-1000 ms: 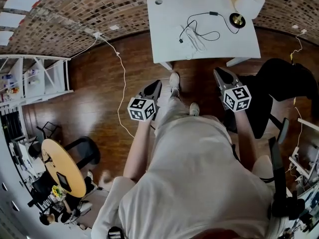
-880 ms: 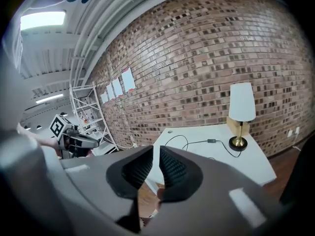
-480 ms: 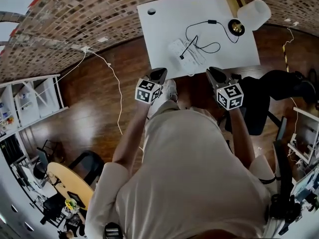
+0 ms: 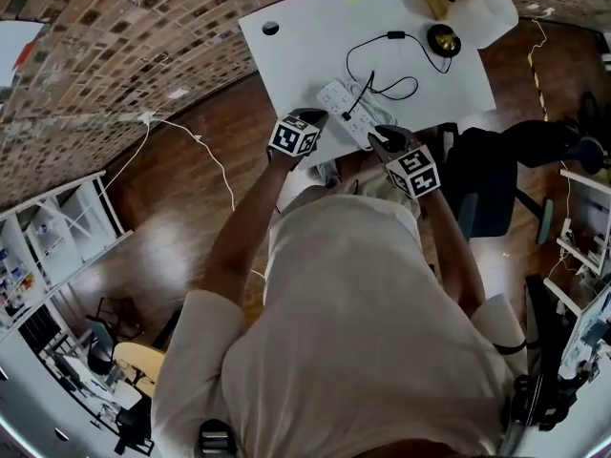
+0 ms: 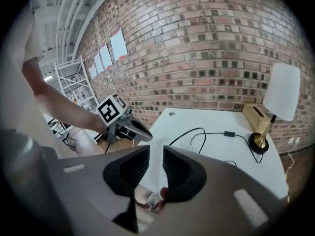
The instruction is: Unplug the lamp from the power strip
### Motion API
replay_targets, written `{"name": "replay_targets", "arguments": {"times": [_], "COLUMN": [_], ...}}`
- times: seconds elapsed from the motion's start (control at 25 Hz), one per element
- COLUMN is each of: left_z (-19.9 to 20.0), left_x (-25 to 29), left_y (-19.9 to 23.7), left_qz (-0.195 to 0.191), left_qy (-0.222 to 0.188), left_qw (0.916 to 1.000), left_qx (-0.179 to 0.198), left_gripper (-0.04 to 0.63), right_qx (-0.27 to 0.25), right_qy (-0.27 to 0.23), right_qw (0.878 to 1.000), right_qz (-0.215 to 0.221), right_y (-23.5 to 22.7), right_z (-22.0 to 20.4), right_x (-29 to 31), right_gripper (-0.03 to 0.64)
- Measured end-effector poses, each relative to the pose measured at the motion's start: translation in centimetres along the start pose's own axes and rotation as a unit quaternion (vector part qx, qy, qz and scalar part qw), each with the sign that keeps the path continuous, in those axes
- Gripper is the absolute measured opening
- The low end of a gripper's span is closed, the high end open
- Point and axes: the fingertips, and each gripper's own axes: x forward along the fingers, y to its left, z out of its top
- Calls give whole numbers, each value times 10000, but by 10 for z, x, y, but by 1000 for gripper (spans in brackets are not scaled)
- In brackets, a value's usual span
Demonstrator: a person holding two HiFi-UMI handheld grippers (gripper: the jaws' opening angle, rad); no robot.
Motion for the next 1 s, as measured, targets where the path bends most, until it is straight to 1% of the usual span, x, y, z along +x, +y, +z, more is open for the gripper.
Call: {"name": "replay_targets", "arguments": {"times": [0.12, 0.28, 0.4, 0.48, 0.6, 0.64, 0.76, 0.92, 1.0], "left_z": [1, -7, -8, -9, -10, -11, -19, -26, -30], "left_x": [26, 51, 66, 73, 82, 84, 92, 100, 102], "left_y": [11, 22, 26, 28, 31, 31, 34, 38, 40], "left_qz": [-150, -172, -211, -224, -153, -141, -162, -338, -353], "left_qy": [316, 701, 815, 875, 1068, 1134, 1311, 1338, 1386], "left_qw": [9994, 9972, 9955, 9938, 9881, 9855, 9771, 9704, 9663], "left_qx": [41, 211, 440, 647, 1097, 1253, 1666, 1981, 2139], "left_gripper": [5, 5, 5, 5, 5, 5, 3, 3, 3], "right_qx": [-75, -96, -136, -293, -598, -665, -855, -1047, -1127], "right_qy": [380, 801, 1021, 1264, 1646, 1749, 1959, 2091, 2155], "right_qw": [9992, 9967, 9945, 9912, 9842, 9819, 9764, 9715, 9691], "right_qz": [25, 94, 196, 257, 276, 280, 305, 380, 418], "right_y": [-5, -12, -18, -21, -31, -34, -39, -43, -41], "right_z": [-16, -41, -59, -70, -85, -88, -92, -91, -91], "right_x": [28, 65, 92, 108, 131, 137, 152, 166, 169], "right_gripper": [75, 75, 75, 75, 86, 104, 107, 103, 94]}}
